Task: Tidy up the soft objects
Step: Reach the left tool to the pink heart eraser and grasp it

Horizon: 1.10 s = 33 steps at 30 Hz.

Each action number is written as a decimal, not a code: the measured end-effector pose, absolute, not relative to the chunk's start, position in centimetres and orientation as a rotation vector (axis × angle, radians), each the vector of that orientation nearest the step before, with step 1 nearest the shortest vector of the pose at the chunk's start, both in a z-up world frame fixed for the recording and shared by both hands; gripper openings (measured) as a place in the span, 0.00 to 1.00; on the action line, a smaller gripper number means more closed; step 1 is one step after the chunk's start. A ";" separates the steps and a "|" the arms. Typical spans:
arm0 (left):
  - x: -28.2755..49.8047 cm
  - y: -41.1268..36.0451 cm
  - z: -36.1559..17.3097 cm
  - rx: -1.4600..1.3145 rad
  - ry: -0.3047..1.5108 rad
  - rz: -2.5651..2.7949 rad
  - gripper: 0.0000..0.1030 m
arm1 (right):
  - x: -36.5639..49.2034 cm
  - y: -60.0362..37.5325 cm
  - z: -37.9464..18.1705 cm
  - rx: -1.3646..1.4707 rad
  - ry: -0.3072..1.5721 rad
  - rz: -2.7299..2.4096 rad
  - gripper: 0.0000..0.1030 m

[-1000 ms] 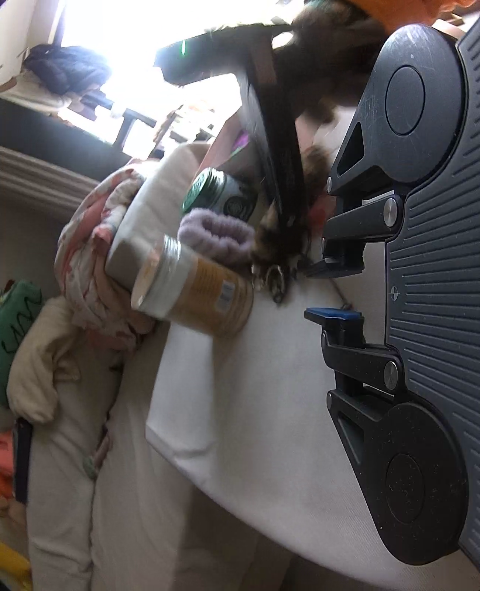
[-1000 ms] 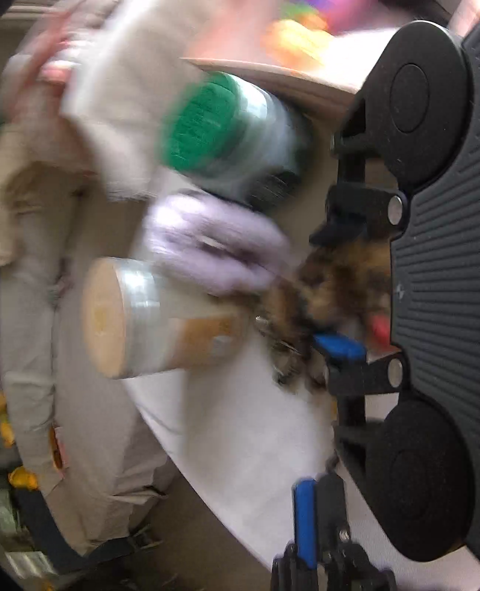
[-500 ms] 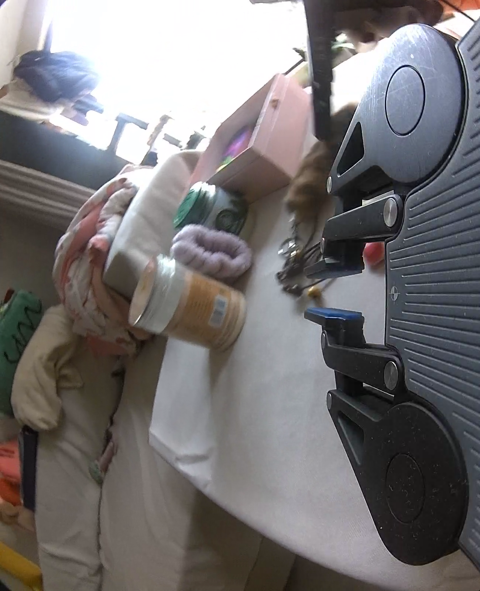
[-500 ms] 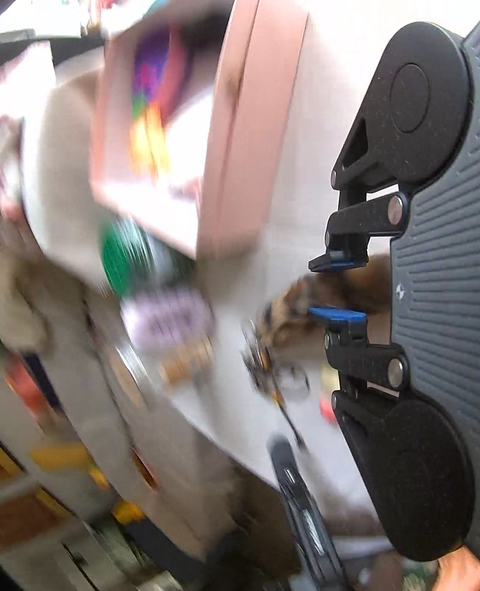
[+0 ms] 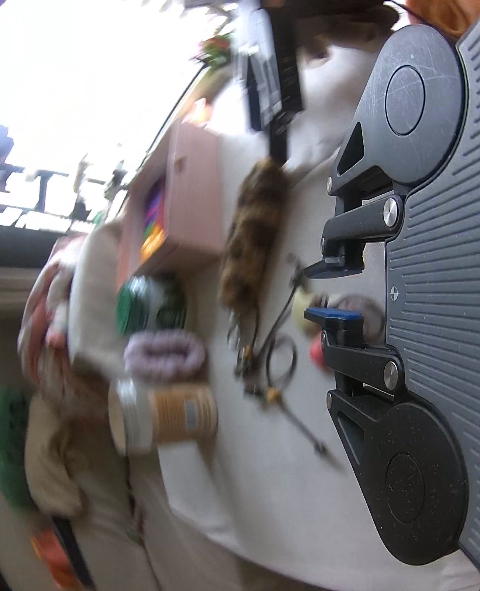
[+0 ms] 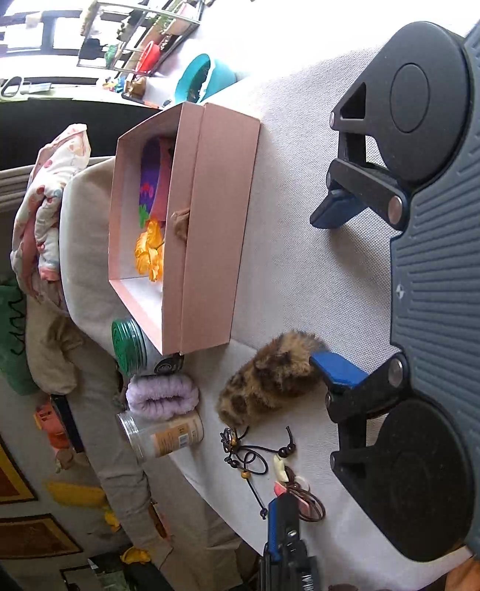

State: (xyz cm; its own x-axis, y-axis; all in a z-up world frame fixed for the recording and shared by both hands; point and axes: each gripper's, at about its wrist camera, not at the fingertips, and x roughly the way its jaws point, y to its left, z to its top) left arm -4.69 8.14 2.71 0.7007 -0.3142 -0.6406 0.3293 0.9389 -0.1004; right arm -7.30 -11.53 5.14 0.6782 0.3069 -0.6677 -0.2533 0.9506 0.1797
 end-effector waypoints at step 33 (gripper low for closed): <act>-9.3 4.1 1.4 0.277 0.663 -0.534 0.25 | -7.5 -11.5 5.0 0.090 0.761 0.297 0.86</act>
State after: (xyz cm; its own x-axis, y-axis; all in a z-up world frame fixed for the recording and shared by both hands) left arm -9.31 4.06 1.44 0.6615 -0.3794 -0.6469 0.5509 0.8311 0.0760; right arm -7.52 -11.52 4.98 0.6849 0.2967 -0.6655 -0.2320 0.9546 0.1868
